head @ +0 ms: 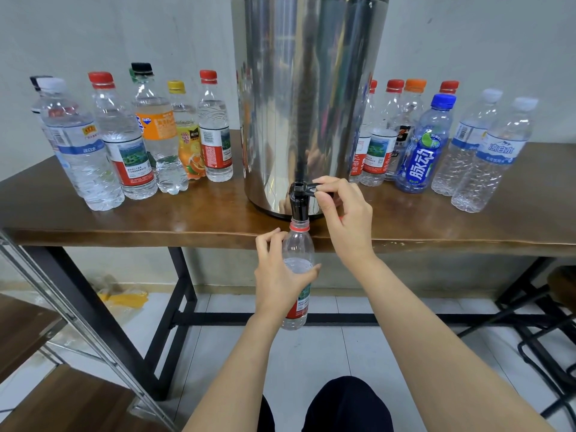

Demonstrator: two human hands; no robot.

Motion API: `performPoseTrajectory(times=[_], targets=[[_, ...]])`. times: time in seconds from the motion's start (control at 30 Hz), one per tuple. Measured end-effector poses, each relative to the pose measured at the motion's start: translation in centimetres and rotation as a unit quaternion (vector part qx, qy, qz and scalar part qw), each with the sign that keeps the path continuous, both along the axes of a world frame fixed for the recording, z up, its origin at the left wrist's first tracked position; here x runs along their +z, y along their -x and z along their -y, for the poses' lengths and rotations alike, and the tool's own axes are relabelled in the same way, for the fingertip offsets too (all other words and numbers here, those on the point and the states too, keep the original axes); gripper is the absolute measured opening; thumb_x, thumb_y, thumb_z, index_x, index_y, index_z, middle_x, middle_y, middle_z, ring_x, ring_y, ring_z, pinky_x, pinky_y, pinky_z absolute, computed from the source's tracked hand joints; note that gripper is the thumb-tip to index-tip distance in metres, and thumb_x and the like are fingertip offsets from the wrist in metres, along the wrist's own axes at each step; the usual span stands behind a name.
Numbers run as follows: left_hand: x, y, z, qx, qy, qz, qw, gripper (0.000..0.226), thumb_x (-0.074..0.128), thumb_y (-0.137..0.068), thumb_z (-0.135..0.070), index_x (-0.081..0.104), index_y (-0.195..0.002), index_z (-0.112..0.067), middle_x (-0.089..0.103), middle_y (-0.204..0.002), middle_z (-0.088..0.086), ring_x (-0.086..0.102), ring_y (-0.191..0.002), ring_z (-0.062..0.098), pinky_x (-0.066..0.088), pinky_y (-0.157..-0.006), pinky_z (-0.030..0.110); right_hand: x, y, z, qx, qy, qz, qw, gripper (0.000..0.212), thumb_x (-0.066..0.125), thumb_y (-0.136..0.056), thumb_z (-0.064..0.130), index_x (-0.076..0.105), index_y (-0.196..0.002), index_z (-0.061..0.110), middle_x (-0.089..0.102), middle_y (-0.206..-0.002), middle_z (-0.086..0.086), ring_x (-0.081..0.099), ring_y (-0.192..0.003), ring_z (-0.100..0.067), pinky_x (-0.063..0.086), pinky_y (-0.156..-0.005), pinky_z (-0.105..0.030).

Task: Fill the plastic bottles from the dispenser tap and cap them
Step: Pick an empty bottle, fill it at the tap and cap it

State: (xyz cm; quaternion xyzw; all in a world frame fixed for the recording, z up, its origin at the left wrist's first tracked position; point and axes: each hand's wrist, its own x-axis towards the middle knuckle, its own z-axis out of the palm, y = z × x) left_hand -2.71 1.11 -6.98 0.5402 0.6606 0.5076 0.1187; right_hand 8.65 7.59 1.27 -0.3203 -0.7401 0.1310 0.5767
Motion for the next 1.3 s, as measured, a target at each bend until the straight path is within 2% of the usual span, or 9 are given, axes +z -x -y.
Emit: performPoseTrajectory(times=[0.23,0.53,0.87,1.1,1.3], targets=[[0.0,0.0,0.0,-0.007,-0.004,0.008,1.0,0.076,0.089,-0.065,-0.04,0.047,-0.127,-0.025,0.033,-0.132,-0.011,0.041,-0.108,0.002,0.044,-0.092,0.024,0.0,0.0,0.0,0.0,-0.002,-0.003,1.0,0.026,0.052,-0.098,0.032,0.068,-0.099,0.011,0.066,-0.113,0.012,0.058,-0.094,-0.012,0.041,-0.079,-0.01],[-0.1,0.0,-0.1,-0.001,-0.005,0.005,1.0,0.077,0.089,-0.064,-0.04,0.048,-0.128,-0.024,0.034,-0.133,-0.009,0.042,-0.109,0.003,0.047,-0.093,0.027,0.0,0.0,0.0,0.0,0.001,-0.003,1.0,0.025,0.052,-0.097,0.033,0.067,-0.099,0.013,0.065,-0.113,0.013,0.059,-0.095,-0.013,0.043,-0.08,-0.013],[0.0,0.0,-0.1,-0.001,-0.005,0.007,1.0,0.078,0.09,-0.064,-0.039,0.049,-0.128,-0.023,0.034,-0.133,-0.01,0.042,-0.108,0.002,0.045,-0.091,0.024,0.2,-0.1,0.2,-0.001,0.0,-0.002,1.0,0.024,0.054,-0.096,0.033,0.067,-0.097,0.013,0.064,-0.111,0.015,0.059,-0.093,-0.016,0.042,-0.08,-0.012],[-0.1,0.0,0.0,-0.006,-0.009,0.016,1.0,0.077,0.09,-0.064,-0.038,0.048,-0.128,-0.025,0.032,-0.131,-0.013,0.043,-0.106,0.002,0.048,-0.092,0.028,0.6,-0.6,0.5,0.002,-0.035,0.029,0.999,0.025,0.065,-0.09,0.035,0.071,-0.091,0.01,0.067,-0.099,0.005,0.055,-0.091,-0.013,0.048,-0.074,-0.026],[0.1,0.0,0.0,-0.006,-0.006,0.016,1.0,0.075,0.09,-0.063,-0.039,0.048,-0.125,-0.026,0.032,-0.131,-0.013,0.044,-0.102,0.003,0.048,-0.091,0.029,1.2,-1.5,0.8,0.008,-0.063,0.076,0.995,0.026,0.068,-0.086,0.038,0.072,-0.091,0.012,0.062,-0.098,0.015,0.054,-0.084,-0.014,0.04,-0.074,-0.011]])
